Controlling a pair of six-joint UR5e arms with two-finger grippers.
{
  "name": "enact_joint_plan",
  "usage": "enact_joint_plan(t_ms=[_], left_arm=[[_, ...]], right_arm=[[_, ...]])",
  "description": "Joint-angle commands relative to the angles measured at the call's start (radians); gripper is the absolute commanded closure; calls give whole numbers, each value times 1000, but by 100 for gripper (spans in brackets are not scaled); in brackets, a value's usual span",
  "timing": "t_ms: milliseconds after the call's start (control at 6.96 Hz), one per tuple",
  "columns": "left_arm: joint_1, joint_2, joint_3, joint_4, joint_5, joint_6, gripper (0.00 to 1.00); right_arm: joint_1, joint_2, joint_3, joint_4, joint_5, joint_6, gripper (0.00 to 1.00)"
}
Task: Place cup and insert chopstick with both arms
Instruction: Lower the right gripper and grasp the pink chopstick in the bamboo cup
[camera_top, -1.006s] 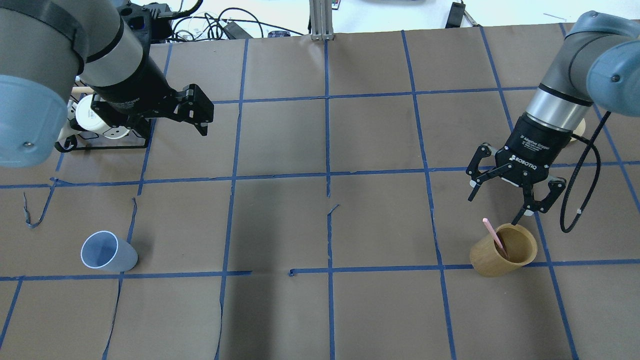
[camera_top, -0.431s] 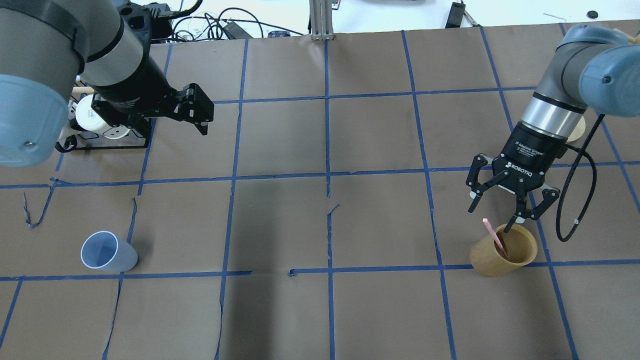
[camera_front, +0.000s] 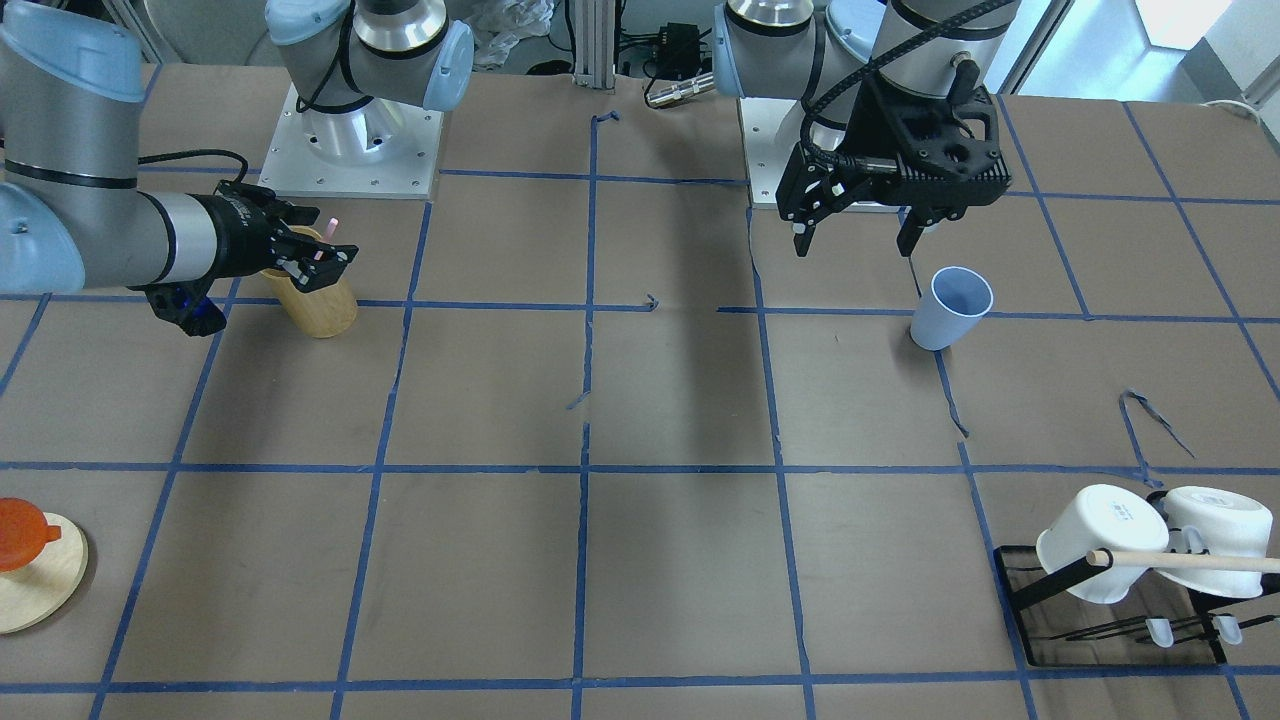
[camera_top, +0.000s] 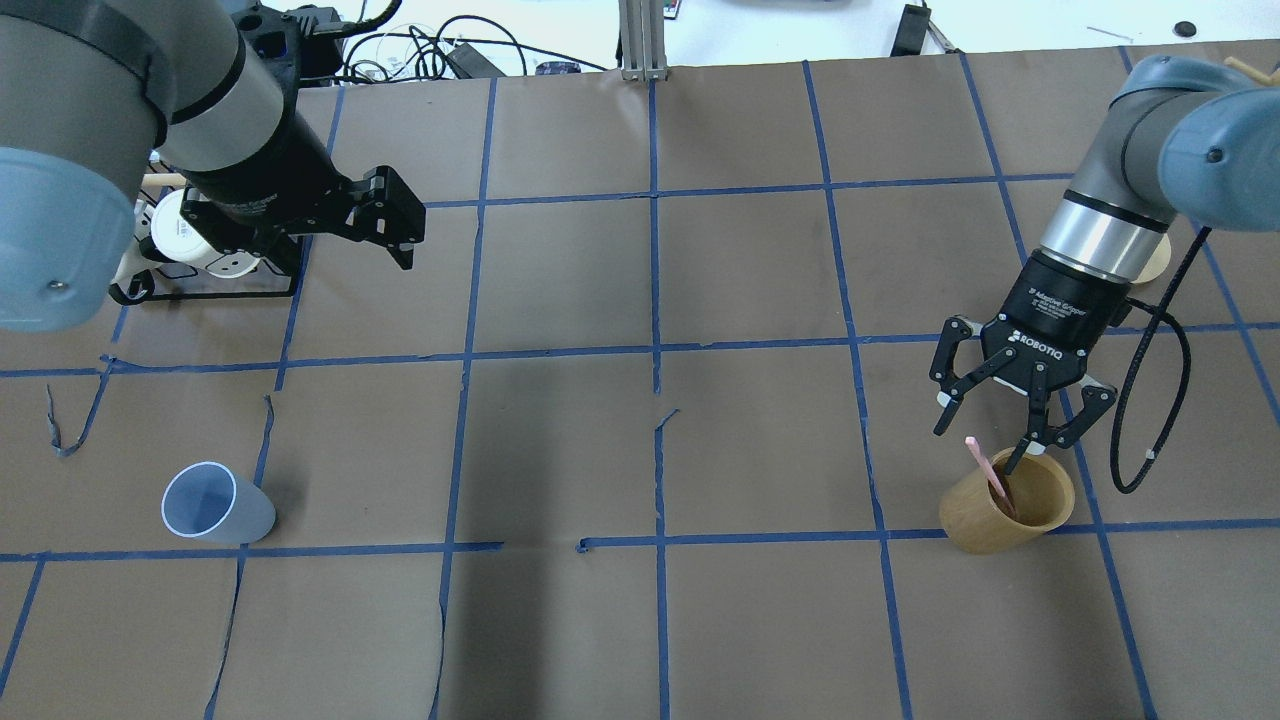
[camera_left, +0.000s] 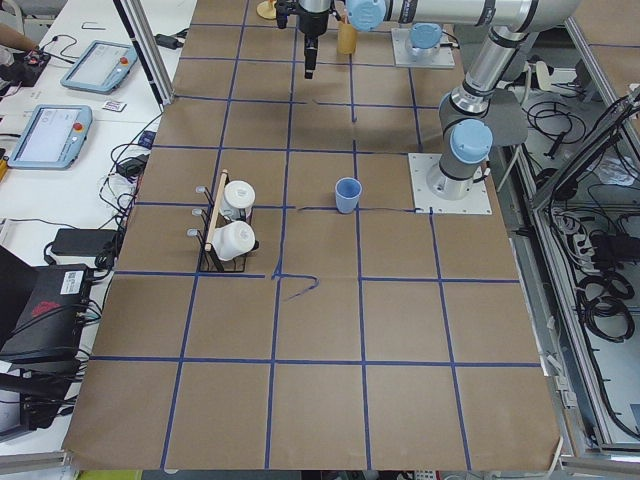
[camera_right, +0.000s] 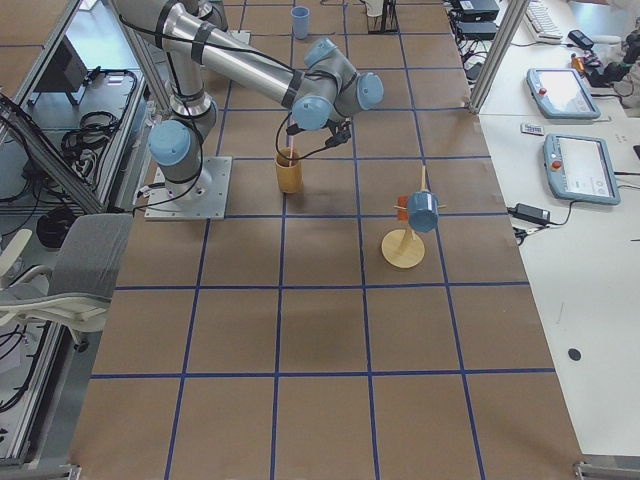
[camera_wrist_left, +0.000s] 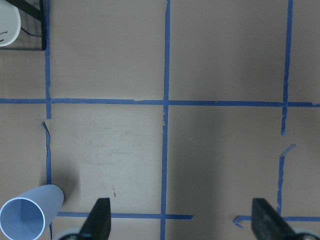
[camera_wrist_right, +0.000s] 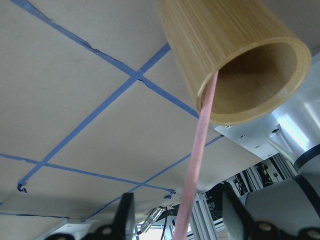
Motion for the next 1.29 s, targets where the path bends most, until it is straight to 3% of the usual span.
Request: enact_joint_plan(t_ms=[0, 144, 575, 1006, 1149], left_arm=[[0, 5, -1, -4, 3, 0, 0], [-1, 6, -1, -4, 3, 0, 0], [-3, 14, -1, -8, 1, 2, 0], [20, 13, -61, 1, 3, 117, 0], [84, 14, -90, -1, 3, 171, 0]], right_arm=[[0, 1, 2, 15, 11, 0, 37], [-3, 1, 2, 21, 9, 0, 47], [-8, 1, 2, 25, 9, 0, 55], [-8, 1, 2, 32, 11, 0, 84], [-9, 1, -3, 38, 11, 0, 89]])
